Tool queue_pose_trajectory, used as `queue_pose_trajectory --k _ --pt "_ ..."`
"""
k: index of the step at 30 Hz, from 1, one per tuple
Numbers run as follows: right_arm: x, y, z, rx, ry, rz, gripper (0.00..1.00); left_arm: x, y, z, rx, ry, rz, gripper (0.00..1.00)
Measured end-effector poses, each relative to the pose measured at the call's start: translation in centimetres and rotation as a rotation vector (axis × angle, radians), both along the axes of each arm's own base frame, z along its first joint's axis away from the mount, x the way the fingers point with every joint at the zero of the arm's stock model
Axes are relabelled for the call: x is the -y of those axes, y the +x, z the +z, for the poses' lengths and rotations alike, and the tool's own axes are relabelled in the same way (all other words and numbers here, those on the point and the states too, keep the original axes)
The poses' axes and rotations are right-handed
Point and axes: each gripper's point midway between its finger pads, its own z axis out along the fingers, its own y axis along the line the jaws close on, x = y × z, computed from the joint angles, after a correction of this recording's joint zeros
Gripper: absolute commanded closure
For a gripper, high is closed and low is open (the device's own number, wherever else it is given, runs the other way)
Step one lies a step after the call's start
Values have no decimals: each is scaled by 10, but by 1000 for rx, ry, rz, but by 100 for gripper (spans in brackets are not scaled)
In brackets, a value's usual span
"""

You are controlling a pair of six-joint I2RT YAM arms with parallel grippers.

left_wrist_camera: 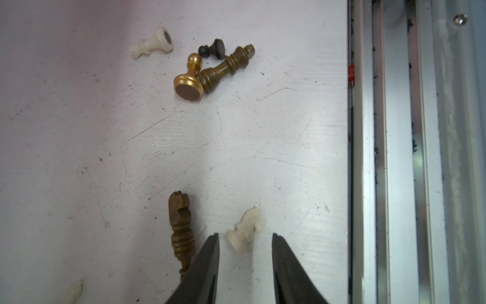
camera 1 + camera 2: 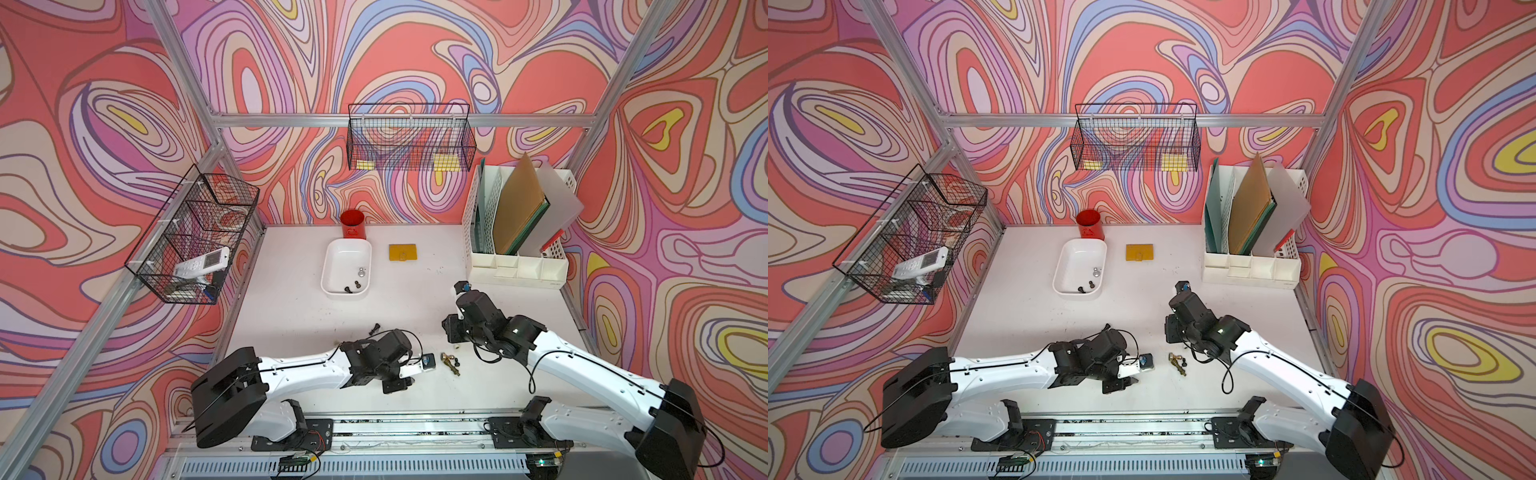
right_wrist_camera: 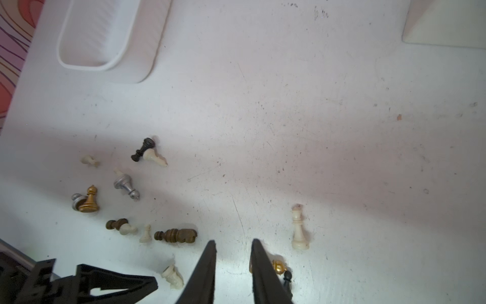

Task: Put the chess pieces into the storage box
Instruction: Pick up the chess piece at the center of the board.

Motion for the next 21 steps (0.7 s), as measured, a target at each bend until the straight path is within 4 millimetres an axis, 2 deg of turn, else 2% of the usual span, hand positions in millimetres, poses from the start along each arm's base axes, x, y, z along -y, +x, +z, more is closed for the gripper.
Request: queue_pose_trajectory --k 5,8,11,15,21 --pt "1 -2 47 128 120 5 75 1 6 -10 65 95 -91 62" --pt "5 -4 67 194 166 -1 76 0 10 -23 77 165 -133 62" --pt "10 -6 70 215 171 -7 76 -3 9 -35 66 227 -170 62" --pt "12 -6 65 211 150 -10 76 -3 8 -41 56 263 -202 65" --pt "15 -6 62 215 135 -14 76 1 10 -42 37 307 -227 79"
